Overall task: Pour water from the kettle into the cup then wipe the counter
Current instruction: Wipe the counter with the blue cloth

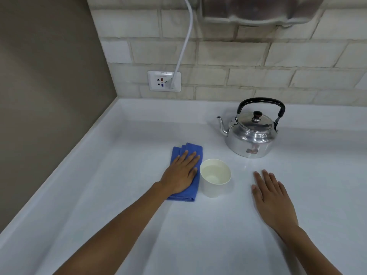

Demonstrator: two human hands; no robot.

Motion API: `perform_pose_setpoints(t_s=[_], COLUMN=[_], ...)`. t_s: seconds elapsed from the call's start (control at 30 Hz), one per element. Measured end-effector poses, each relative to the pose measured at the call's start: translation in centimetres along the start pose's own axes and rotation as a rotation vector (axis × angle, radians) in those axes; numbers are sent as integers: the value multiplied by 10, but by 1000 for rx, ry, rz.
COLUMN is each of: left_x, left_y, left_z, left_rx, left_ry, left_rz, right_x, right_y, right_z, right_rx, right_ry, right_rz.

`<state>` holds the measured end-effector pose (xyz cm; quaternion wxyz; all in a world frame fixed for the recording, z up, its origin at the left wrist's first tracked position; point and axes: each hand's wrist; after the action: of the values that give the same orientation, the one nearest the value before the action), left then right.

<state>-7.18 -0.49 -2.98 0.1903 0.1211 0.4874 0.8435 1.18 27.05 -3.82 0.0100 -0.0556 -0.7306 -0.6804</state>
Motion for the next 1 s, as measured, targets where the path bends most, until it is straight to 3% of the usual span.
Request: perform_pose_setpoints(t_s=[0.13, 0.27, 0.47, 0.7, 1.0], left_x=[-6, 13, 63, 95, 118], left_y=[4, 14, 11, 8, 11], left_z=[-13, -25, -32, -29, -29], left_rx=[-37, 14, 39, 54, 67], left_ry=[-215, -286, -89, 84, 132], left_rz=[-90, -106, 38, 72, 69], right_x=[-1, -1, -1, -3, -4], right_y=[0, -2, 0, 1, 5], right_z=[0, -2, -4, -6, -8], right_rx=[27, 57, 75, 67, 61], right_ry=[-12, -31, -30, -34, -32], right_rz=[-17, -9, 10, 17, 18])
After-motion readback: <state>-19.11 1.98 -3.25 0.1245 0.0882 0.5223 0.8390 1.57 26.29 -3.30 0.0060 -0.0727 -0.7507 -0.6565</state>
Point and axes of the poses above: each hand's wrist, its own x-axis towards the middle knuckle, its own y-axis out of the back of the hand, z = x × y, and after that the axes turned 10 degrees about -x, right-handed
